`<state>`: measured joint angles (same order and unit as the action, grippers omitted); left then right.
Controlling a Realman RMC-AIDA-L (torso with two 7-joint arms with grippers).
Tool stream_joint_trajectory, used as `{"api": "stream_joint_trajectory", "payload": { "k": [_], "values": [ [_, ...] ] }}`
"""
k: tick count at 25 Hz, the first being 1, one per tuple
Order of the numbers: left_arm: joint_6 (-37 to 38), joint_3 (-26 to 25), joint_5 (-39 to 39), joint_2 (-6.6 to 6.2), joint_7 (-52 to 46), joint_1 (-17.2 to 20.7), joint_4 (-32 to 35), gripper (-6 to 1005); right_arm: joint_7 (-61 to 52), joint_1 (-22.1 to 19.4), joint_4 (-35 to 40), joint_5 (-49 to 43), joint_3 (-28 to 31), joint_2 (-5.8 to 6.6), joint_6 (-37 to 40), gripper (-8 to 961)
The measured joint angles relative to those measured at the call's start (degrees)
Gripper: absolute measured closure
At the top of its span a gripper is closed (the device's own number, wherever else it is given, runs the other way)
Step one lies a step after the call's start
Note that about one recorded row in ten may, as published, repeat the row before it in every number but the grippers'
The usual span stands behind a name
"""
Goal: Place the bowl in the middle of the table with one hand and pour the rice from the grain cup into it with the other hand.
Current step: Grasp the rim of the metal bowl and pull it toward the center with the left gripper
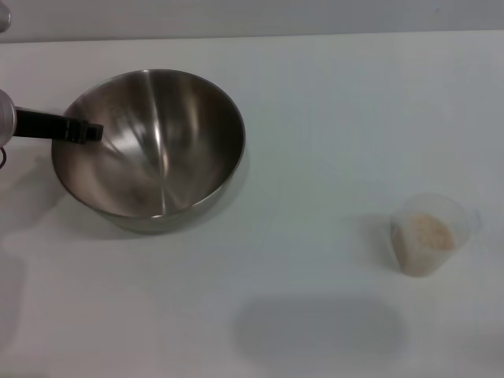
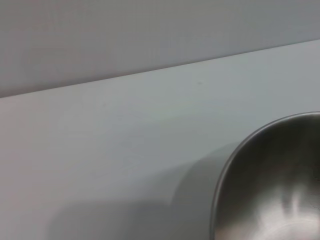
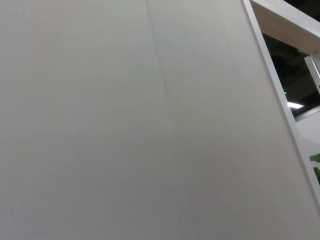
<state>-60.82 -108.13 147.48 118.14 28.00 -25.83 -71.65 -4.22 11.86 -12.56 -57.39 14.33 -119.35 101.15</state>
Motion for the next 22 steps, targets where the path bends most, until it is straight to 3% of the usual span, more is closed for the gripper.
{"api": "stream_joint_trajectory", "payload": {
  "k": [5,10,17,22],
  "values": [
    [-0.48,-0.01,0.00,-0.02,0.00,-0.02,-0.35,584,0.00,0.00,0.00,0.00,0.00,0.00,0.01,124],
    [-0.87,-0.01,-0.11,-0.01,0.17,-0.03,-0.64,816,0.00,-0.11,0.00,0.00,0.00,-0.04,0.02,124],
    [-1.64,-0.32,-0.51,-0.04,0.34,-0.39,-0.67,944,0.01,-0.16,-0.03,0.00,0.00,-0.09,0.06,124],
    [-5.03,-3.47,-4.44,-0.16,2.17,-1.65,-0.26,946,0.01,-0.18,-0.09,0.00,0.00,-0.09,0.08,125]
  ]
}}
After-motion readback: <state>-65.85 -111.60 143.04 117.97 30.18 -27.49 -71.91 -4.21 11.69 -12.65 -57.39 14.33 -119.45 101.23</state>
